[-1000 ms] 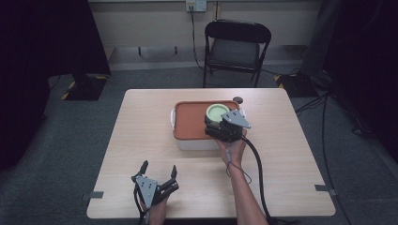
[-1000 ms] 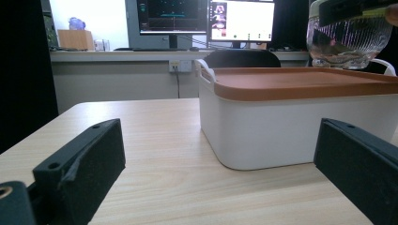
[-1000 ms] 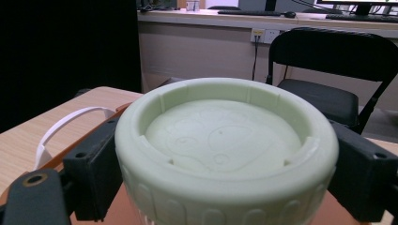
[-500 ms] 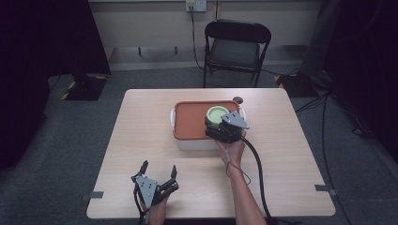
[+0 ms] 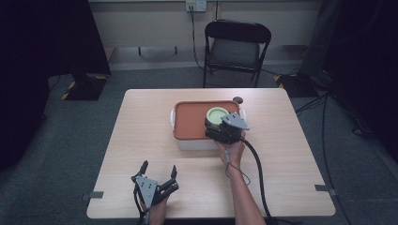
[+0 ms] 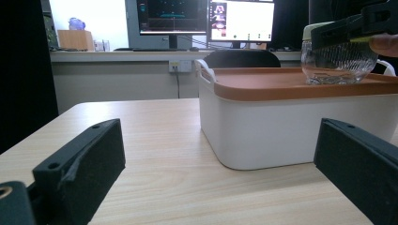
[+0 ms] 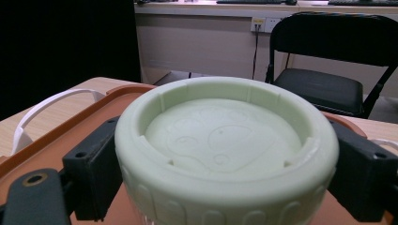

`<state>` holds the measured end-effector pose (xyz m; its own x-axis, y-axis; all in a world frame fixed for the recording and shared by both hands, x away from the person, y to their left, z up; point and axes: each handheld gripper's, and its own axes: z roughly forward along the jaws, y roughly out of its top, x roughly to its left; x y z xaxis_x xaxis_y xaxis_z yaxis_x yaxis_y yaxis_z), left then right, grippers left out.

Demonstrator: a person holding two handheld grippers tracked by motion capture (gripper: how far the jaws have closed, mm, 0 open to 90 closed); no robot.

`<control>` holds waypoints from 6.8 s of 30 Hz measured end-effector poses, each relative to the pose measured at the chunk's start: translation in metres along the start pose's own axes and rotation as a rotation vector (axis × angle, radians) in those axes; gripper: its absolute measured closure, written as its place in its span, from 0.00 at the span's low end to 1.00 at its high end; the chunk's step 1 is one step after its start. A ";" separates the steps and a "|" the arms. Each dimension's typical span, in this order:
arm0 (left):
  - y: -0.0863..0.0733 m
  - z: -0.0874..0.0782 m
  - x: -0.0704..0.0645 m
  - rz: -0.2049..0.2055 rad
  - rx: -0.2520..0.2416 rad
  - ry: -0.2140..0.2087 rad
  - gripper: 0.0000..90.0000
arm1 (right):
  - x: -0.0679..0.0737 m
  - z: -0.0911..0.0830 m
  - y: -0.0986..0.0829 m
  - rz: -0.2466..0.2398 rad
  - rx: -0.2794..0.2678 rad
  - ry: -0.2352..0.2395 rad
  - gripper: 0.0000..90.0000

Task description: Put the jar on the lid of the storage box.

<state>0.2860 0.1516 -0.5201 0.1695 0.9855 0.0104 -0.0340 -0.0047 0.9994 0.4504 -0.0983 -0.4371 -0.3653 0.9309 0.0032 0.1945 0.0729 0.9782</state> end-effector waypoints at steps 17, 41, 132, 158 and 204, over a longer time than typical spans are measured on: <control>0.000 0.000 0.000 -0.001 0.000 0.002 0.02 | -0.001 0.000 0.000 0.002 0.004 0.004 0.12; 0.000 0.000 0.000 -0.001 0.001 0.004 0.02 | 0.000 0.001 0.001 0.016 0.009 -0.007 0.12; 0.000 0.000 0.000 0.000 0.000 0.006 0.02 | -0.009 -0.046 0.014 0.043 -0.179 -0.032 0.00; 0.000 0.000 0.000 0.000 0.001 0.008 0.03 | -0.011 -0.059 0.003 0.008 -0.194 -0.090 0.00; 0.000 0.000 0.000 0.000 0.001 0.012 0.03 | -0.016 -0.096 0.003 -0.011 -0.246 -0.168 0.00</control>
<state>0.2861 0.1512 -0.5200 0.1578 0.9874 0.0103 -0.0330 -0.0051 0.9994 0.3692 -0.1477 -0.4146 -0.2064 0.9782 -0.0217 -0.0428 0.0131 0.9990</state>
